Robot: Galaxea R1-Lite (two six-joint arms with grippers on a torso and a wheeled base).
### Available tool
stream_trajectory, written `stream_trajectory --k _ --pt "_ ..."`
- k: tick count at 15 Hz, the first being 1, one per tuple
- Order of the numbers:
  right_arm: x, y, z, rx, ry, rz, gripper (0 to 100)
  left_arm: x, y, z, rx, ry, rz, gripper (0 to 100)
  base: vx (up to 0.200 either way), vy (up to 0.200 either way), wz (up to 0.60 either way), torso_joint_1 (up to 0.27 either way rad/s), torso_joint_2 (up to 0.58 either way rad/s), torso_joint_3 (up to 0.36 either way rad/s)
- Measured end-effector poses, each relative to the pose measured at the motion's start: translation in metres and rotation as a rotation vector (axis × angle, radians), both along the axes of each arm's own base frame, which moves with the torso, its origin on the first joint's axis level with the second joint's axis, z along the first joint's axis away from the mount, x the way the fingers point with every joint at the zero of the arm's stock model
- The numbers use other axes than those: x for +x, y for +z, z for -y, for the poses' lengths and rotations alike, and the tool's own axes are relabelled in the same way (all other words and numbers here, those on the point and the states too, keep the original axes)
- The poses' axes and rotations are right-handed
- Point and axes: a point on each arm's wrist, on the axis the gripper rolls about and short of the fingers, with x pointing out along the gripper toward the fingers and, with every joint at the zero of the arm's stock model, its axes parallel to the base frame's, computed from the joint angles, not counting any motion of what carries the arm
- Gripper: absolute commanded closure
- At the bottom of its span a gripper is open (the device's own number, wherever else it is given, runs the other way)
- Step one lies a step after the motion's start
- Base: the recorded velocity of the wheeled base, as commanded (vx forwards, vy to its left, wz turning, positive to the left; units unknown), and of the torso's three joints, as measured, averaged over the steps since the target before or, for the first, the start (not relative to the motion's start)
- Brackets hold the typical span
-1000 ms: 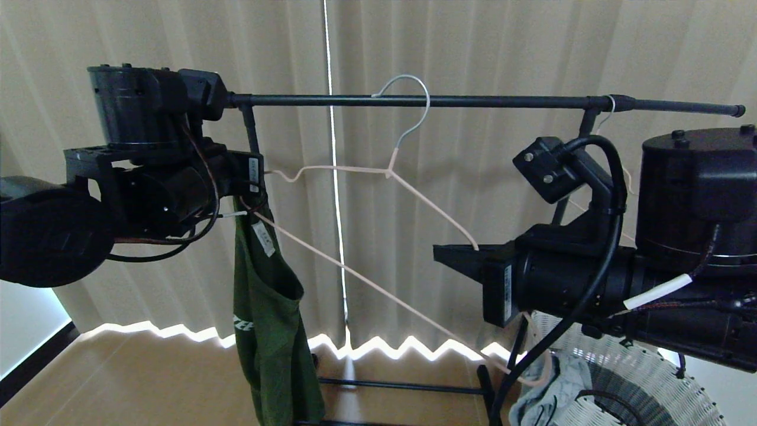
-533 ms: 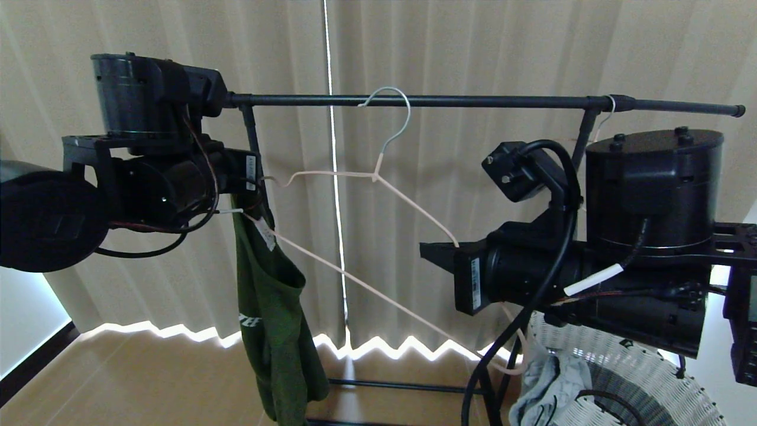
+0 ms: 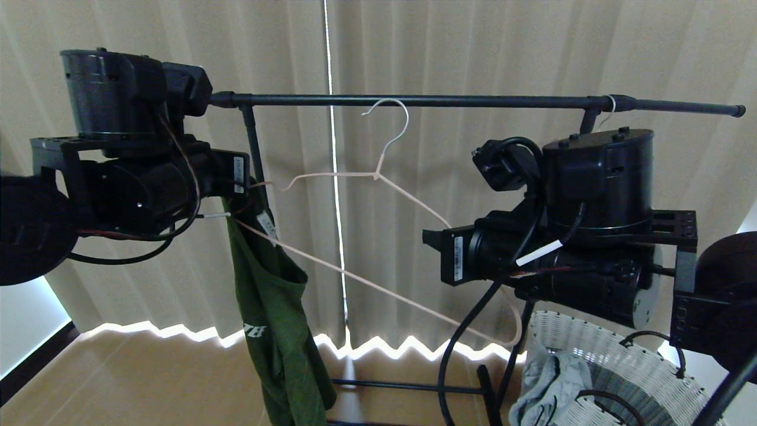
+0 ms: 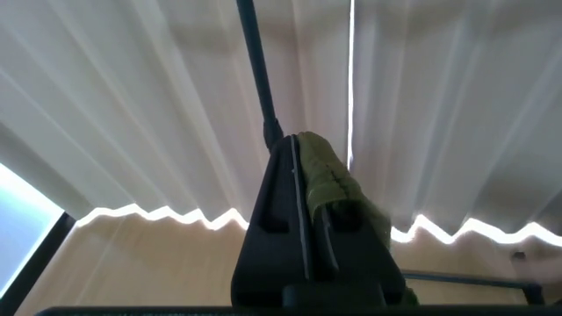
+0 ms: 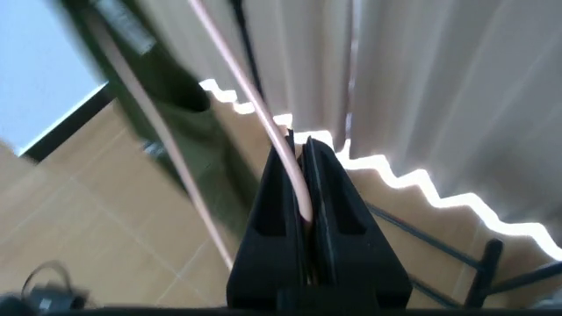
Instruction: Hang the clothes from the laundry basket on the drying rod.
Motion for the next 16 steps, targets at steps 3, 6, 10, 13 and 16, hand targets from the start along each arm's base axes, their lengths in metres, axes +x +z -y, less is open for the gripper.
stream_trajectory --k 3,6,10,13,16 --pt "0.013 0.0 0.0 0.007 -0.064 0.014 100 -0.011 -0.001 -0.004 0.005 -0.001 -0.006 100 0.0 0.0 0.0 0.0 0.0 0.0" --pt "0.017 -0.002 -0.002 0.001 -0.077 0.013 100 -0.019 -0.003 -0.007 0.006 -0.004 -0.006 100 0.0 0.0 0.0 0.0 0.0 0.0" --pt "0.005 -0.004 -0.015 -0.003 -0.026 0.007 100 -0.017 -0.001 -0.004 -0.023 -0.008 0.006 100 0.0 0.0 0.0 0.0 0.0 0.0" --pt "-0.01 -0.003 -0.025 0.007 0.032 -0.002 100 -0.01 0.003 0.001 -0.062 -0.007 0.022 100 0.0 0.0 0.0 0.0 0.0 0.0" --pt "-0.04 0.007 -0.037 0.059 0.187 -0.057 100 -0.003 0.002 0.004 -0.079 -0.004 0.023 100 0.0 0.0 0.0 0.0 0.0 0.0"
